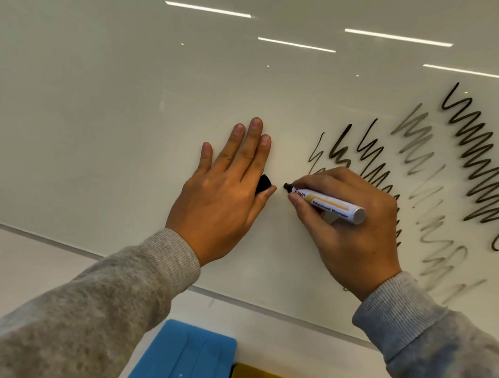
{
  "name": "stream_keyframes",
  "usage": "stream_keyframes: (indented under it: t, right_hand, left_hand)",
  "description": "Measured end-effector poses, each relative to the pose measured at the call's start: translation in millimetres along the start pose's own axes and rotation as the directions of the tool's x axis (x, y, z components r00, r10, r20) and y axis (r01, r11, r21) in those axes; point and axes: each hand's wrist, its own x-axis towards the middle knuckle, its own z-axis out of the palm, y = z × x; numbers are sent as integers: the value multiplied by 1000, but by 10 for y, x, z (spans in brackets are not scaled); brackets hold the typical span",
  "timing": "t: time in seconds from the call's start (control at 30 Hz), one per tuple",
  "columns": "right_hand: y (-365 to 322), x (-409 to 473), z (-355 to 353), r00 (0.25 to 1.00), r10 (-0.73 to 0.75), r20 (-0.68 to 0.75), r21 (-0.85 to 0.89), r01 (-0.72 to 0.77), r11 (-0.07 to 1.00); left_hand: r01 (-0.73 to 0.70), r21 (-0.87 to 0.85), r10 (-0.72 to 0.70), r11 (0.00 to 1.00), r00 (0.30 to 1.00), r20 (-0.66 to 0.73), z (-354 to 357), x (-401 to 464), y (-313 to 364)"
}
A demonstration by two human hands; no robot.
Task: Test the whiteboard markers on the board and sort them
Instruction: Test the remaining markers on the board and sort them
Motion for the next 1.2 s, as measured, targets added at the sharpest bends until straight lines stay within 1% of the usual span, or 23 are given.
stream_keyframes:
  t: [0.07, 0.2, 0.23, 0.33, 0.37, 0.53, 0.57, 0.67, 0.73, 0.87, 0.9, 0.93, 1.03, 1.07, 1.17, 1.2]
  right_hand:
    - [6, -12, -10, 999, -14, 30, -2, 14, 1000]
    - [15, 48, -72, 998, 17, -60, 13, -16, 1000]
    - [14, 33, -66, 999, 17, -51, 12, -16, 1000]
    - [22, -57, -16, 999, -13, 48, 11, 12, 1000]
    - [26, -60, -24, 998, -21, 61, 13, 20, 1000]
    - [33, 7, -99, 999, -5, -46, -1, 5, 1000]
    - [29, -10, -93, 999, -6, -36, 0, 6, 1000]
    - [30, -102, -54, 998, -17, 64, 10, 16, 1000]
    - [39, -103, -73, 996, -35, 85, 10, 35, 999]
    - [62, 24, -169, 999, -16, -44, -6, 15, 1000]
    - [62, 23, -168, 999, -13, -50, -9, 13, 1000]
    - [58, -6, -148, 999, -16, -30, -8, 16, 1000]
    - [63, -125, -99, 995, -50, 90, 0, 51, 999]
    - [77, -141, -111, 994, -52, 96, 2, 52, 999]
    - [110, -126, -175, 1000, -3, 11, 13, 3, 1000]
    - [109, -142, -176, 1000, 5, 8, 16, -5, 1000]
  left_hand:
    - [-5, 1, 5, 1000, 1000, -2, -1, -6, -7]
    - [-10, -5, 10, 1000, 1000, -4, -2, -10, -14]
    - [-11, -8, 11, 1000, 1000, -3, 0, -9, -13]
    - [-10, -15, 10, 1000, 1000, 0, 1, -19, -14]
    - [-8, -17, 8, 1000, 1000, 0, -2, -21, -14]
    - [-6, -16, 6, 1000, 1000, 4, -11, -27, -7]
    - [-7, -15, 7, 1000, 1000, 5, -10, -28, -7]
    - [-8, -15, 9, 1000, 1000, 7, -1, -36, -9]
    - [-8, -9, 8, 1000, 1000, 12, 4, -42, -9]
    - [-7, -12, 7, 1000, 1000, 12, 3, -41, -9]
    - [-8, -14, 8, 1000, 1000, 10, 2, -39, -10]
    - [-9, -16, 9, 1000, 1000, 10, 4, -43, -14]
    - [-9, -15, 9, 1000, 1000, 6, 10, -50, -23]
    - [-10, -12, 10, 1000, 1000, 5, 11, -54, -21]
    - [-8, -17, 9, 1000, 1000, 17, 2, -52, -11]
    - [-8, -19, 9, 1000, 1000, 21, -5, -53, -10]
